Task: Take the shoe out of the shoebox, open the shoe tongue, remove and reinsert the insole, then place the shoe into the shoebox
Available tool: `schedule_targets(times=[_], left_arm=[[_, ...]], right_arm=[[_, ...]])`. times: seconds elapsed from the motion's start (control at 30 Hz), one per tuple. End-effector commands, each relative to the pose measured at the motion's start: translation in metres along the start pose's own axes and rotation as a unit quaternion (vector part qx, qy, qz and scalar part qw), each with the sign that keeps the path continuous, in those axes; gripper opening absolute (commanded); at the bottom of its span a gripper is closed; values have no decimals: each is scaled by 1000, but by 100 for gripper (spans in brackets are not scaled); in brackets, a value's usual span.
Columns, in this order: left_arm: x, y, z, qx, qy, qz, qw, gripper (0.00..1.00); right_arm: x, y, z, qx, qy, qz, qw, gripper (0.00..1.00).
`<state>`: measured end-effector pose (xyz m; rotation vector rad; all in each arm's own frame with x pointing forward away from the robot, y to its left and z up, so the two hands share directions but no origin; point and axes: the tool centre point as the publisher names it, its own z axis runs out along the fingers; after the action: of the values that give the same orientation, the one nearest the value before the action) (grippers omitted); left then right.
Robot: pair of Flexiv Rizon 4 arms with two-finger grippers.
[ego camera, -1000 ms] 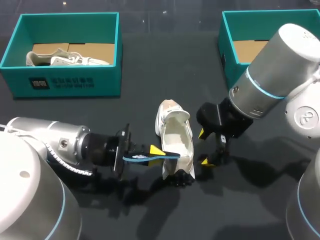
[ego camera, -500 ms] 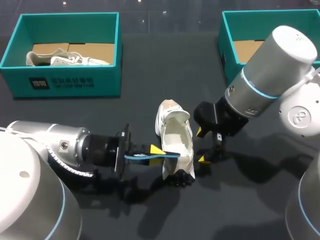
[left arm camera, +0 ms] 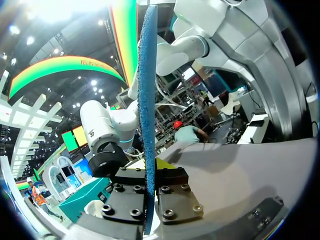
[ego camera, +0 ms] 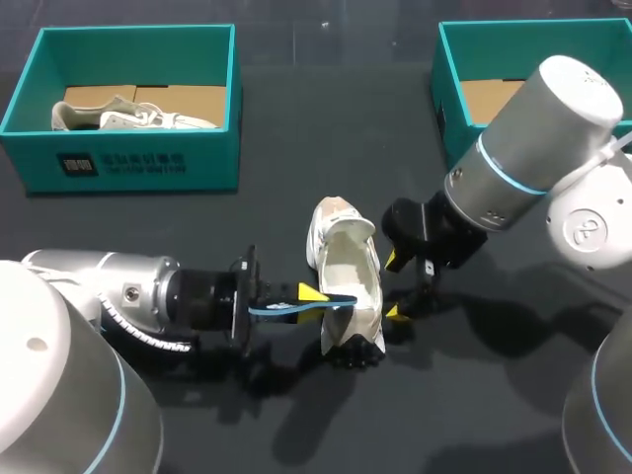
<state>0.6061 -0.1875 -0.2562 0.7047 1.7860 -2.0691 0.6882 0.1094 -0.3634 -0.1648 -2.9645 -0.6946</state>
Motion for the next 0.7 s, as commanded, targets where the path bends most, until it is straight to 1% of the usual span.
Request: schedule_targets(times=[0.03, 0.3, 0.5, 0.7], left_arm=[[-2, 3, 3, 1, 2, 2, 1000, 0], [-5, 4, 6, 1, 2, 9, 1000, 0], [-7, 0, 17, 3, 12, 7, 1000, 0], [-9, 5, 26, -5, 9, 4, 1000, 0]], right_arm=[[-3, 2, 4, 0, 1, 3, 1000, 100], [-3, 3, 3, 0, 1, 8, 1000, 100], [-3, 2, 3, -2, -1, 15, 1000, 100], [-3, 2, 3, -2, -1, 15, 1000, 100]])
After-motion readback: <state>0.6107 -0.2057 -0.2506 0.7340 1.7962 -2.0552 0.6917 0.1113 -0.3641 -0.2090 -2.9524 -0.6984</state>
